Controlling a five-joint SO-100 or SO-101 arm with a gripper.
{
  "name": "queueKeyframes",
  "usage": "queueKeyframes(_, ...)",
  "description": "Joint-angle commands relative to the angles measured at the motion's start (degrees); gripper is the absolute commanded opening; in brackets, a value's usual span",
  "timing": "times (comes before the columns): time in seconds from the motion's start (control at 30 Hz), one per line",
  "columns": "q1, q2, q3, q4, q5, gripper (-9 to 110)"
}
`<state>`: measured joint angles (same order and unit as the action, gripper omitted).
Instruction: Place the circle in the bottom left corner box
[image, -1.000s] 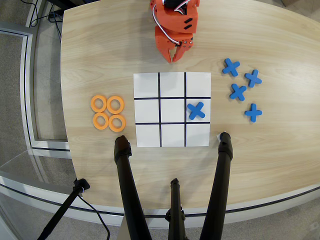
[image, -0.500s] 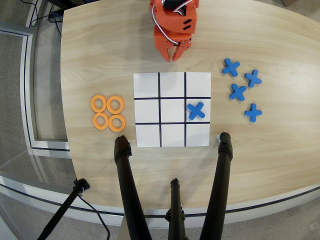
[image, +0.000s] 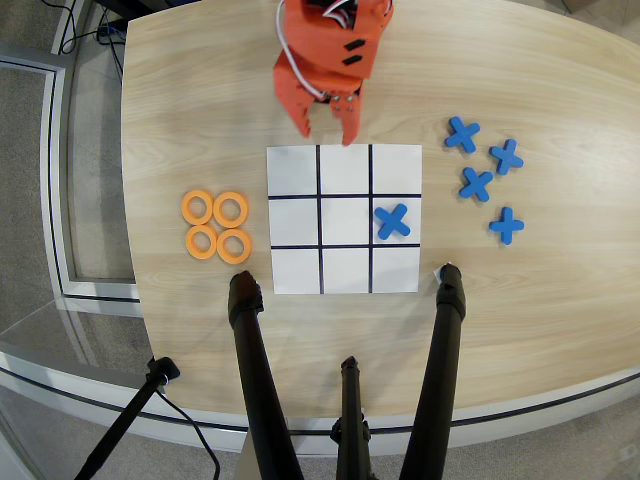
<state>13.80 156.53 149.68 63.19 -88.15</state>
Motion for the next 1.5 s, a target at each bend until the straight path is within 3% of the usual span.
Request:
queueKeyframes(0.0,4.04,-12.13,-8.61,-6.24,0.88,20)
queueKeyframes(0.47,13.54,-41.75,-23.38,-23.99,-0.44,22)
queueKeyframes(1.47,17.67,-60.12,-25.40,-37.53,-4.57,22)
